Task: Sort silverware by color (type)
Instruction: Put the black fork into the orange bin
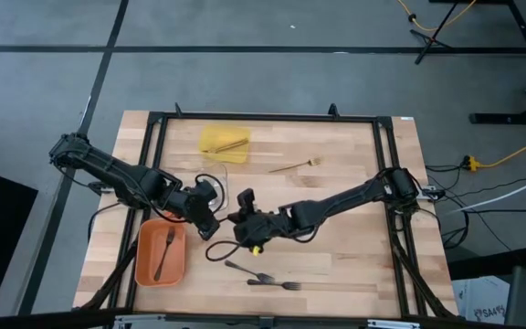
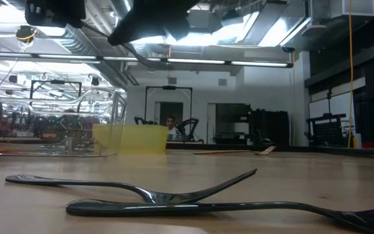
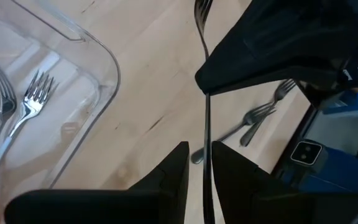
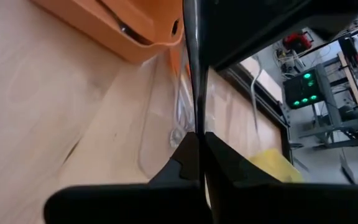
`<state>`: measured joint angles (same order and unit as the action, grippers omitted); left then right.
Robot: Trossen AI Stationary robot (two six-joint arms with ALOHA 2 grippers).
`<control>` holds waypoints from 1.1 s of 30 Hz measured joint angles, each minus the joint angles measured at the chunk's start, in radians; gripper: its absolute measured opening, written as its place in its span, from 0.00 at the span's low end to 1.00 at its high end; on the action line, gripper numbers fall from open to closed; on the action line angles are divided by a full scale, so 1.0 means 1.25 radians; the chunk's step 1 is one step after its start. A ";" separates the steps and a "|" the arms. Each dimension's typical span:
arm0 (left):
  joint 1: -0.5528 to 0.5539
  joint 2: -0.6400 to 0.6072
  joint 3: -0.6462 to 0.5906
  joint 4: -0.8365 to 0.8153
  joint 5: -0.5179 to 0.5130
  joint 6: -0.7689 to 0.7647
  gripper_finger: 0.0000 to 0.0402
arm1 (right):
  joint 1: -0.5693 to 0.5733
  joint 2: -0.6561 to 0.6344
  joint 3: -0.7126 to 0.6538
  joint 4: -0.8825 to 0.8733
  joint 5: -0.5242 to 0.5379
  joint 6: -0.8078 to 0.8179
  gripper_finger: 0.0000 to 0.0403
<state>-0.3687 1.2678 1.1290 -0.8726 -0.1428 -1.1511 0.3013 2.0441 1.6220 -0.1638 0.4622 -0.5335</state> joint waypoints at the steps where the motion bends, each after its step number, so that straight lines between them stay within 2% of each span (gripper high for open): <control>1: 0.000 0.000 0.000 0.000 0.001 0.000 0.16 | 0.000 0.000 0.004 0.001 0.001 0.000 0.00; 9: 0.000 0.000 0.000 0.001 0.026 -0.001 0.16 | 0.000 -0.001 0.017 0.047 0.056 -0.002 0.00; 14: 0.000 0.000 0.000 0.001 0.025 -0.001 0.16 | 0.000 -0.001 0.017 0.047 0.045 -0.052 0.00; 19: 0.000 0.000 0.000 0.003 0.027 -0.001 0.16 | 0.000 -0.001 0.017 0.044 -0.008 -0.094 0.00; 26: 0.000 0.000 0.000 0.003 0.027 -0.001 0.16 | 0.000 -0.001 0.017 0.045 -0.007 -0.181 0.00; 33: 0.000 0.000 0.000 0.003 0.035 -0.010 0.15 | 0.000 -0.001 0.017 0.046 -0.007 -0.188 0.00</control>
<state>-0.3687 1.2678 1.1290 -0.8688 -0.0996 -1.1638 0.3008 2.0430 1.6436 -0.1062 0.4534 -0.7685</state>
